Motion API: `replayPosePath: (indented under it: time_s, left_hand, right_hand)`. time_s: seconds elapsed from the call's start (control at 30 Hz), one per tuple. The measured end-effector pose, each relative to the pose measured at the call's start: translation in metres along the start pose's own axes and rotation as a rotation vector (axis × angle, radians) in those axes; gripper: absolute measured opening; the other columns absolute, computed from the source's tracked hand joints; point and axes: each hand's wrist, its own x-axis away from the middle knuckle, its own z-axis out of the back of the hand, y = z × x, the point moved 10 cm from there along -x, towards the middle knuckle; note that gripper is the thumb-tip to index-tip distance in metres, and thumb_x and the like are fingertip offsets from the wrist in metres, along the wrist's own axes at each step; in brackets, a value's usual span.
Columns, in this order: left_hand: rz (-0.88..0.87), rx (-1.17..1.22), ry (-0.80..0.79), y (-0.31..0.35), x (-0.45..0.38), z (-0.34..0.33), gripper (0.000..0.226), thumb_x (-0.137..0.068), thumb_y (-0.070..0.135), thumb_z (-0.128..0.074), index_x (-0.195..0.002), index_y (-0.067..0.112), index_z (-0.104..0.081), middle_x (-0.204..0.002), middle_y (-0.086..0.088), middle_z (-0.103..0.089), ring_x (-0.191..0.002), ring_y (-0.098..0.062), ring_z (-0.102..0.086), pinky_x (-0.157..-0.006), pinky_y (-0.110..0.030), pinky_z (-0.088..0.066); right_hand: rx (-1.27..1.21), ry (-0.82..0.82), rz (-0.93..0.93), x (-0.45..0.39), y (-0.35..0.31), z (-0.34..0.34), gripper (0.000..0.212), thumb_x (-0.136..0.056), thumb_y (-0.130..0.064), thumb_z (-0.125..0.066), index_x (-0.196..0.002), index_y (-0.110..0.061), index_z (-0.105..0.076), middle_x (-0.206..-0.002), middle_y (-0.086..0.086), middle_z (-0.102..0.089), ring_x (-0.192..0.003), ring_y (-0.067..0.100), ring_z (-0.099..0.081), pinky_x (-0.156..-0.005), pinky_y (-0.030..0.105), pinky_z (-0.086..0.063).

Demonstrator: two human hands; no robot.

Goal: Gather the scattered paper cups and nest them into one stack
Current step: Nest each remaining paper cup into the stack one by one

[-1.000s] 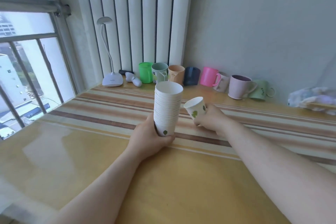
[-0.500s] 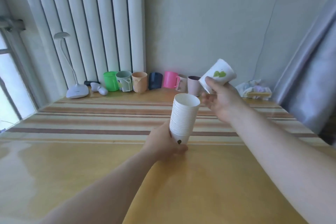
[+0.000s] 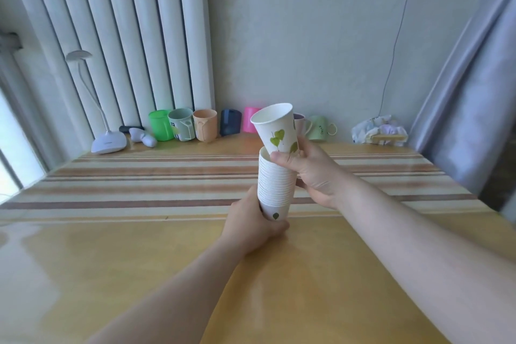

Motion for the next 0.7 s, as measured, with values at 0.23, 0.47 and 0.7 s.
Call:
replayPosePath:
  time_s: [0.23, 0.47, 0.7]
  left_hand:
    - [0.005, -0.001, -0.006, -0.002, -0.002, -0.004, 0.071, -0.064, 0.055, -0.087, -0.125, 0.035, -0.056, -0.102, 0.019, -0.07, -0.102, -0.014, -0.066, -0.086, -0.038, -0.058]
    - [-0.007, -0.007, 0.012, -0.002, 0.0, -0.004, 0.072, -0.068, 0.051, -0.089, -0.127, 0.032, -0.054, -0.104, 0.018, -0.07, -0.101, -0.015, -0.064, -0.08, -0.032, -0.05]
    - [-0.005, -0.01, 0.021, -0.002, 0.002, -0.004, 0.07, -0.067, 0.054, -0.089, -0.125, 0.032, -0.054, -0.105, 0.017, -0.071, -0.102, -0.017, -0.066, -0.085, -0.038, -0.056]
  right_hand:
    - [-0.024, -0.032, 0.022, 0.005, 0.004, -0.004, 0.058, -0.084, -0.029, -0.084, -0.139, -0.036, -0.067, -0.135, -0.006, -0.077, -0.135, 0.021, -0.065, -0.108, 0.04, -0.048]
    - [-0.012, -0.039, 0.055, 0.014, 0.017, 0.005, 0.077, -0.078, -0.019, -0.086, -0.145, -0.047, -0.06, -0.147, 0.005, -0.066, -0.136, 0.027, -0.066, -0.098, 0.043, -0.06]
    - [0.017, -0.027, 0.094, 0.01, 0.013, 0.011, 0.073, -0.073, -0.027, -0.091, -0.14, -0.039, -0.066, -0.141, 0.007, -0.07, -0.132, 0.026, -0.068, -0.107, 0.048, -0.058]
